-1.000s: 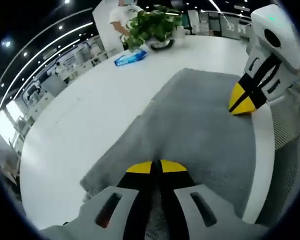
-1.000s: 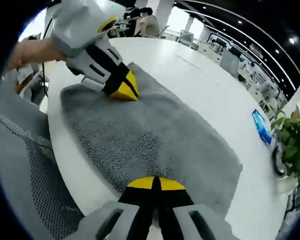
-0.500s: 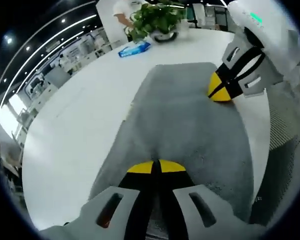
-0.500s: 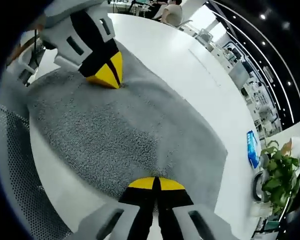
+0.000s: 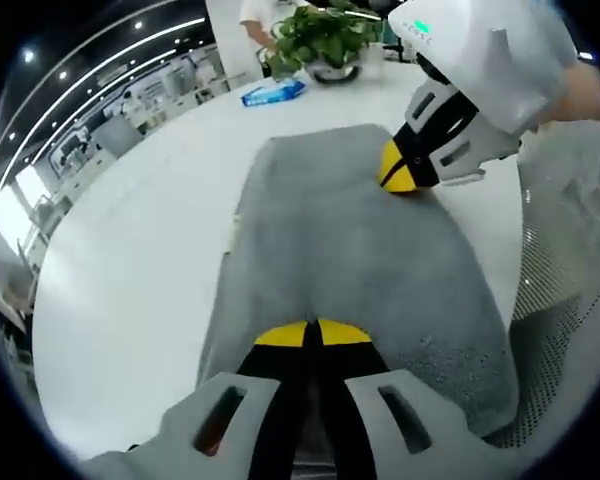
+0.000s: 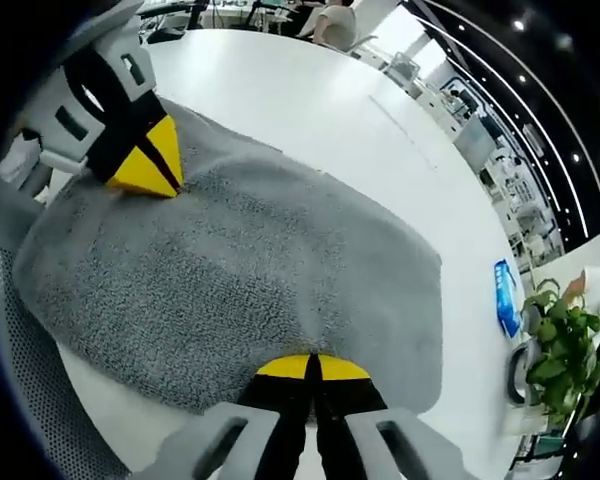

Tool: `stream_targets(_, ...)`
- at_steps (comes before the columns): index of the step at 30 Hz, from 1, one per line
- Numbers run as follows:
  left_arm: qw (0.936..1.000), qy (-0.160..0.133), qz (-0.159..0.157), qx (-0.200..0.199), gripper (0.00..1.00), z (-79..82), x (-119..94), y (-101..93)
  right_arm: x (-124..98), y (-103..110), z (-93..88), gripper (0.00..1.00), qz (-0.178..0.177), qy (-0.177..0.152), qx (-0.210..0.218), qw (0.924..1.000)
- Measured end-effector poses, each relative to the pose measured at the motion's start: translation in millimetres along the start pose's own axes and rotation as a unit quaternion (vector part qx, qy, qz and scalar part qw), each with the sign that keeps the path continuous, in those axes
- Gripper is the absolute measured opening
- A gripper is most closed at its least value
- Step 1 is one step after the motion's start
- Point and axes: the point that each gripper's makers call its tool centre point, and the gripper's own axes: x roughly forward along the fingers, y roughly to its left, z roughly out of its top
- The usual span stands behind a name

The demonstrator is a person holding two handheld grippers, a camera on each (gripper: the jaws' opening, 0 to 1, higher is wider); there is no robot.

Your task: Open the folded towel by lifting each exposed corner and separating the folded layers until the towel lies flat within the target outline without major curled edges

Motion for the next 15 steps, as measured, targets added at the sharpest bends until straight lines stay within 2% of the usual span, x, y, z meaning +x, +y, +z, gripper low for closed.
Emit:
stream_targets(4,1.0000,0.007,0.000,-0.004,0.01,-0.9,-1,-1.8,1,-3,1.6,0.00,0.012,-0.001,0.011,0.9999)
stream_targets(7,0.9998,0.015,0.003,0.013,0.01,-1.7,-2,-5.1,6,-8,7.4,0.00,0.014,-0.016,0.035,0.9991)
stream_targets(12,0.9997,0.014,0.008,0.021,0.01,-4.8,-6,-10.4,15,-13,20.1,0.00,0.012,-0.018,0.024,0.9995)
stream_targets(15,0.9997,0.016,0.005,0.016,0.01,-5.5,-7,-11.6,18,-15,26.8,0.00,0.009,-0.005,-0.005,0.9999)
